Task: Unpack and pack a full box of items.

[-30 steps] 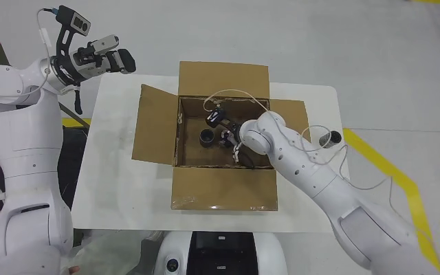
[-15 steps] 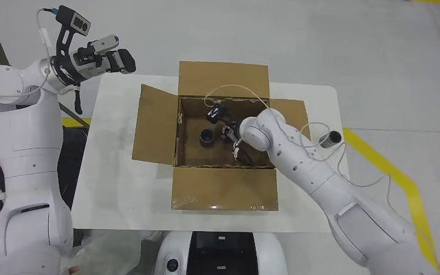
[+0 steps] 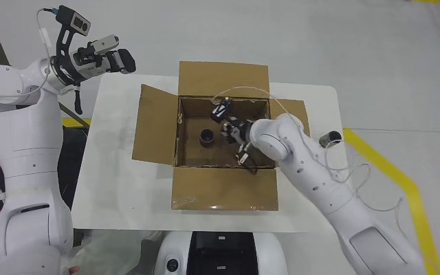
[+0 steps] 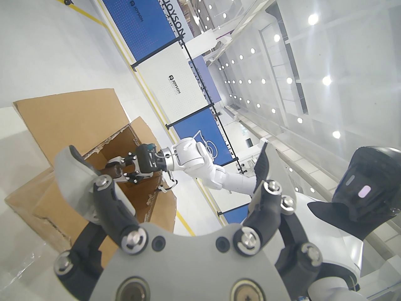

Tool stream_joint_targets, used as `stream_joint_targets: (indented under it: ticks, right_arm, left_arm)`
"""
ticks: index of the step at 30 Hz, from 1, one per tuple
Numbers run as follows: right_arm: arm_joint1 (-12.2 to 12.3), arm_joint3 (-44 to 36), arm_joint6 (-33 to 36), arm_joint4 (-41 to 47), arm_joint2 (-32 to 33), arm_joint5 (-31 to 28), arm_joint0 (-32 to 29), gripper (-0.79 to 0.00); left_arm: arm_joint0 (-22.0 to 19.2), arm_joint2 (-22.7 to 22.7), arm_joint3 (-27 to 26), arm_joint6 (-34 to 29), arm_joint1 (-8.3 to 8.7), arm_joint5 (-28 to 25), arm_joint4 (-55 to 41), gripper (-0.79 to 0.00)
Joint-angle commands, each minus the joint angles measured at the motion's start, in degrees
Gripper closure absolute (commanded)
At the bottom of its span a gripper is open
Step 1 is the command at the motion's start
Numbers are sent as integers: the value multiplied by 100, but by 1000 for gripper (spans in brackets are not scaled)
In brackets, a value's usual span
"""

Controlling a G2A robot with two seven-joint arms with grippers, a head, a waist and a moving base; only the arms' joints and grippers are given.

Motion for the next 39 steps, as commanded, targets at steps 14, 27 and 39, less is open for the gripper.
stream_joint_targets:
  ticks: [14, 27, 39]
  right_arm:
    - [340, -1733, 173, 307, 1172, -183, -1162, 0]
    - [575, -2703, -38, 843, 2490, -236, -1956, 0]
    - [740, -2994, -417, 975, 3557, -103, -2725, 0]
  left_arm:
    - [0, 0, 0, 0, 0, 0, 0, -785]
    - [0, 0, 0, 0, 0, 0, 0, -785]
    - [0, 0, 0, 0, 0, 0, 0, -785]
